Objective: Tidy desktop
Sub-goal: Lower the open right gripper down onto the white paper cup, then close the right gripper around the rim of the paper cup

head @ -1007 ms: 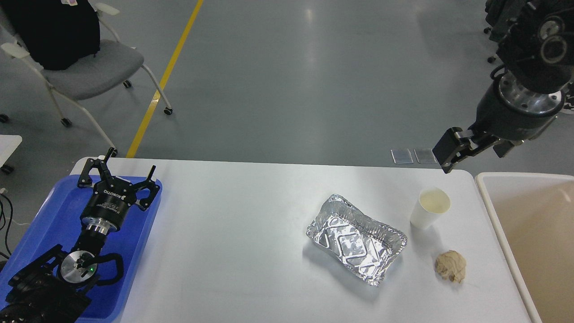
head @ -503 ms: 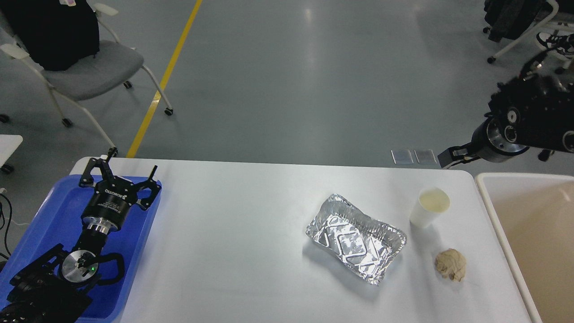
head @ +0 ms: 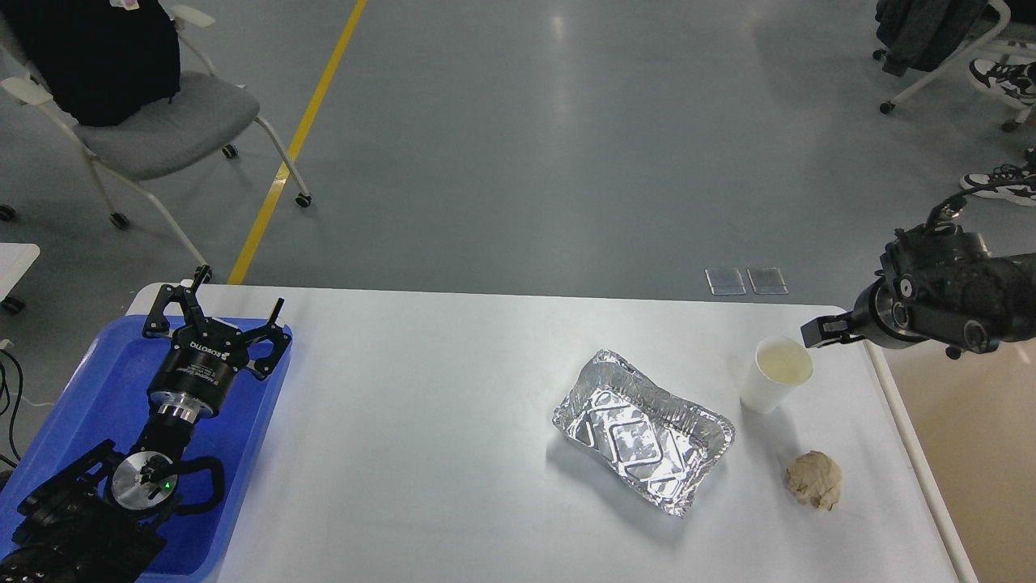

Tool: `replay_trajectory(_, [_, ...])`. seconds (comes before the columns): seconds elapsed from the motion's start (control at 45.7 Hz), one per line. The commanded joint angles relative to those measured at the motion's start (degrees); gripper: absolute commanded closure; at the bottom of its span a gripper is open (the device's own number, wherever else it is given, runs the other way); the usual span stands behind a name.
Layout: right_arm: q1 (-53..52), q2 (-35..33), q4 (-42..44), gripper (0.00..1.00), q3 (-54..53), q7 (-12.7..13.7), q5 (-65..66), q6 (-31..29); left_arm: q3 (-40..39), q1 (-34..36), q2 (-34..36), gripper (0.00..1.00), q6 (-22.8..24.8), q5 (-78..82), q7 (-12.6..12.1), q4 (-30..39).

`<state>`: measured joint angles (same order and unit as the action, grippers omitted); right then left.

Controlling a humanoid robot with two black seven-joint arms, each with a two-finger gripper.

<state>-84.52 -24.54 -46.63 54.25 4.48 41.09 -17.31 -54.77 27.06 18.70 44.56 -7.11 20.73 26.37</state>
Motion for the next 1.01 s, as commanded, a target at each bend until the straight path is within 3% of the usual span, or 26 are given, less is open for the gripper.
replay_trajectory(0.0, [4.7, 0.1, 2.1, 0.00, -2.7, 0.1, 0.6, 0.3, 0.0, 0.0, 0.0, 0.01, 0.0, 0.0, 0.0, 0.0])
replay_trajectory(0.372, [7.0, 1.6, 2.2, 0.00, -7.0, 0.3, -0.2, 0.3, 0.0, -0.1, 0.0, 0.01, 0.0, 0.0, 0.0, 0.0])
replay_trajectory(0.788, [13.1, 3.9, 8.0, 0.03, -10.6, 0.2, 0.7, 2.4, 0.0, -0.1, 0.1, 0.01, 0.0, 0.0, 0.0, 0.0])
replay_trajectory(0.985, [15.0, 4.6, 10.0, 0.39, -11.7, 0.2, 0.8, 3.1, 0.1, -0.1, 0.1, 0.01, 0.0, 0.0, 0.0, 0.0])
